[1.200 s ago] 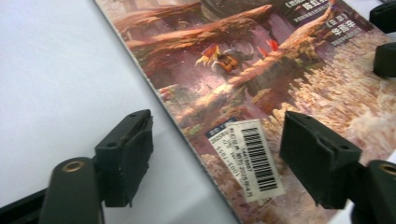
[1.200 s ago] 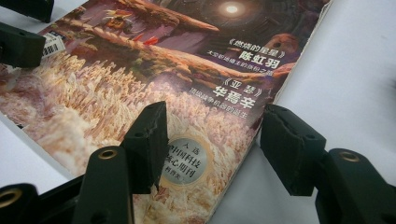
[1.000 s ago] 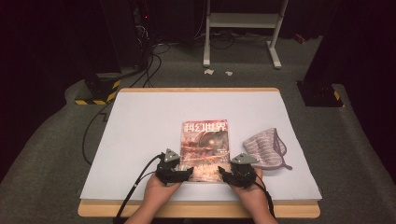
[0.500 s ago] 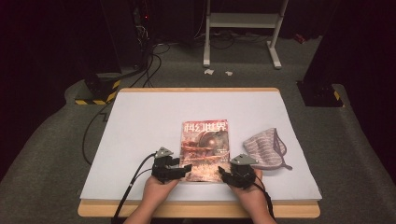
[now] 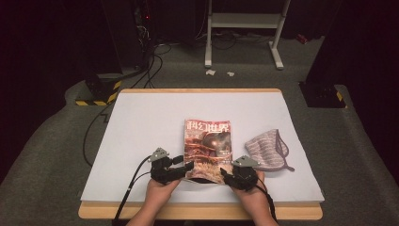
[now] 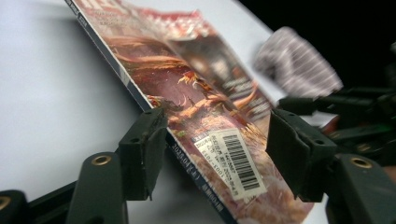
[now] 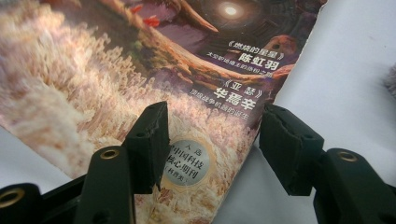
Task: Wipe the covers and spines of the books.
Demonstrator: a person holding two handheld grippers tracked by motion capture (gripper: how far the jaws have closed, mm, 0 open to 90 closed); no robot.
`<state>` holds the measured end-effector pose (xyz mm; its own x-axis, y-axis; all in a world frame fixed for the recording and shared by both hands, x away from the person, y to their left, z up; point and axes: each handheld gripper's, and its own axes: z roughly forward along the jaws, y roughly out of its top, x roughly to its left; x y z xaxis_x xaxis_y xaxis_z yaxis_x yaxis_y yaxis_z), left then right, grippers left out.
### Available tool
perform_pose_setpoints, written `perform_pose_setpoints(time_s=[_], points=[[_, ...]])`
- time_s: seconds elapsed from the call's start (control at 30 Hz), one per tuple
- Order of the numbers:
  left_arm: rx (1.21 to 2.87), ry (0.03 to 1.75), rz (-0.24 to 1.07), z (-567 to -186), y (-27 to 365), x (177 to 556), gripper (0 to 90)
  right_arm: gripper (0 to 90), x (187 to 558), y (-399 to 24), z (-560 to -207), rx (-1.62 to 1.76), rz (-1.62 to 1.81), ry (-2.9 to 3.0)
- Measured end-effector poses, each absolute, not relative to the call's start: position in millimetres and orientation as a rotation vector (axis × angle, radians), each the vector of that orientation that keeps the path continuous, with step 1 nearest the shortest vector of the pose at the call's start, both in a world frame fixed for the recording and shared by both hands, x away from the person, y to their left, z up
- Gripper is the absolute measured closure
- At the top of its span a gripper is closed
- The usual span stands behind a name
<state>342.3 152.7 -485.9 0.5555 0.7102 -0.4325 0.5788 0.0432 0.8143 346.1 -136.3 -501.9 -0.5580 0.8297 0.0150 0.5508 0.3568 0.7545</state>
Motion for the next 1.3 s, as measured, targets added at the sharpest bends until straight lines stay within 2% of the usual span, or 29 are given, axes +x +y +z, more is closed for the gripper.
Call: perform_pose_setpoints(time_s=[0.23, 0.53, 0.6, 0.63, 0.73, 0.93, 1.3], points=[[1.632, 1.095, 0.156, -485.6, 145.1, 340.1, 43.6, 42.7, 346.0, -137.6, -502.0, 1.218, 1.041, 2.252], [1.620, 1.108, 0.122, -487.7, 144.3, 338.5, 45.5, 42.7, 346.0, -137.9, -502.0, 1.223, 1.043, 2.252], [1.675, 1.118, 0.031, -494.7, 139.5, 343.5, 47.0, 42.7, 346.1, -138.2, -502.0, 1.221, 1.042, 2.251], [1.698, 1.116, 0.026, -497.3, 136.4, 343.6, 47.3, 42.7, 346.4, -138.4, -502.1, 1.222, 1.044, 2.253], [1.717, 1.115, 0.066, -500.9, 129.7, 341.6, 47.6, 42.7, 346.2, -138.0, -502.2, 1.219, 1.045, 2.253], [1.749, 1.107, 0.104, -497.7, 130.1, 342.4, 55.6, 43.1, 344.5, -137.2, -501.9, 1.205, 1.034, 2.241], [1.727, 1.141, 0.149, -493.1, 146.2, 347.1, 65.6, 46.8, 342.4, -141.5, -498.9, 1.205, 1.039, 2.230]])
